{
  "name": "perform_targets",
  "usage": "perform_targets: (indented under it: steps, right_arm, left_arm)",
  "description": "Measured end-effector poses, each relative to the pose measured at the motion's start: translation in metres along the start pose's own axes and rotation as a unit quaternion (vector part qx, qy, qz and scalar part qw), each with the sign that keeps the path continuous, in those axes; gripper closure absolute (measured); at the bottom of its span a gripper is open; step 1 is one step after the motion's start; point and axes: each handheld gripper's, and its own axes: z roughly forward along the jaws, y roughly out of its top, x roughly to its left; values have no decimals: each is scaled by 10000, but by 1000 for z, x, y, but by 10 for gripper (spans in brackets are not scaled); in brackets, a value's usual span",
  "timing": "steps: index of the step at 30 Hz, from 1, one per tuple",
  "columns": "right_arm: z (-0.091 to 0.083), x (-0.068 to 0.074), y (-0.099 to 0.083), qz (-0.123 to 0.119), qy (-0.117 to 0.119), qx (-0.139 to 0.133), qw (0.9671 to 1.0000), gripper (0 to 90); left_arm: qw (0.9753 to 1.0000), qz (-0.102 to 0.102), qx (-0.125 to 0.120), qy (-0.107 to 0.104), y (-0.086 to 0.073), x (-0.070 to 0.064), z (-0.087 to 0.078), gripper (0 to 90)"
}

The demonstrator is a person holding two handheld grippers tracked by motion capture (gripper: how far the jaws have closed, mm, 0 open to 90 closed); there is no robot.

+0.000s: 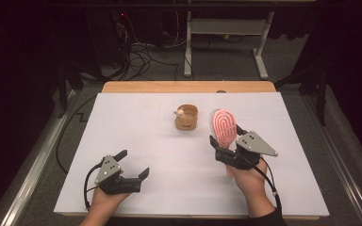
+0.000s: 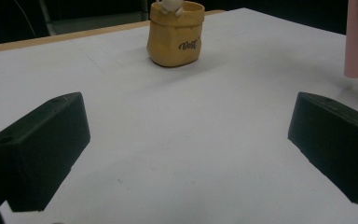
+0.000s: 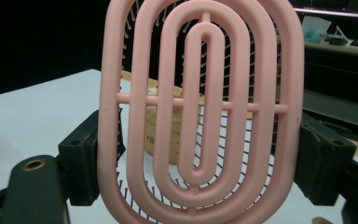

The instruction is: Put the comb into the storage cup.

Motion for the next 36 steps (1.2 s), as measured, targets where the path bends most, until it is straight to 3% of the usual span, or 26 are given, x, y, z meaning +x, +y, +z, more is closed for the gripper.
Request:
perform_targets:
  steps: [7, 10, 15, 21, 36]
  right_arm:
    - [-4, 6, -4, -9, 19, -92, 10000, 199]
    - [-4, 9, -8, -139, 10, -8, 9999, 199]
    - [-3, 9, -14, -130, 37, 84, 9999, 199]
    - [-6, 8, -12, -133, 14, 39, 9999, 199]
    - [-8, 10, -9, -184, -29, -88, 9998, 199]
  left_arm:
    - [10000, -33, -75, -34, 5, -4, -1, 0]
    - [9999, -1, -159, -11, 9, -7, -2, 0]
    - [9998, 67, -158, -65, 17, -11, 0, 0]
    - [9996, 183, -80, -193, 33, -19, 6, 0]
    - [9990, 187, -143, -374, 61, -30, 18, 0]
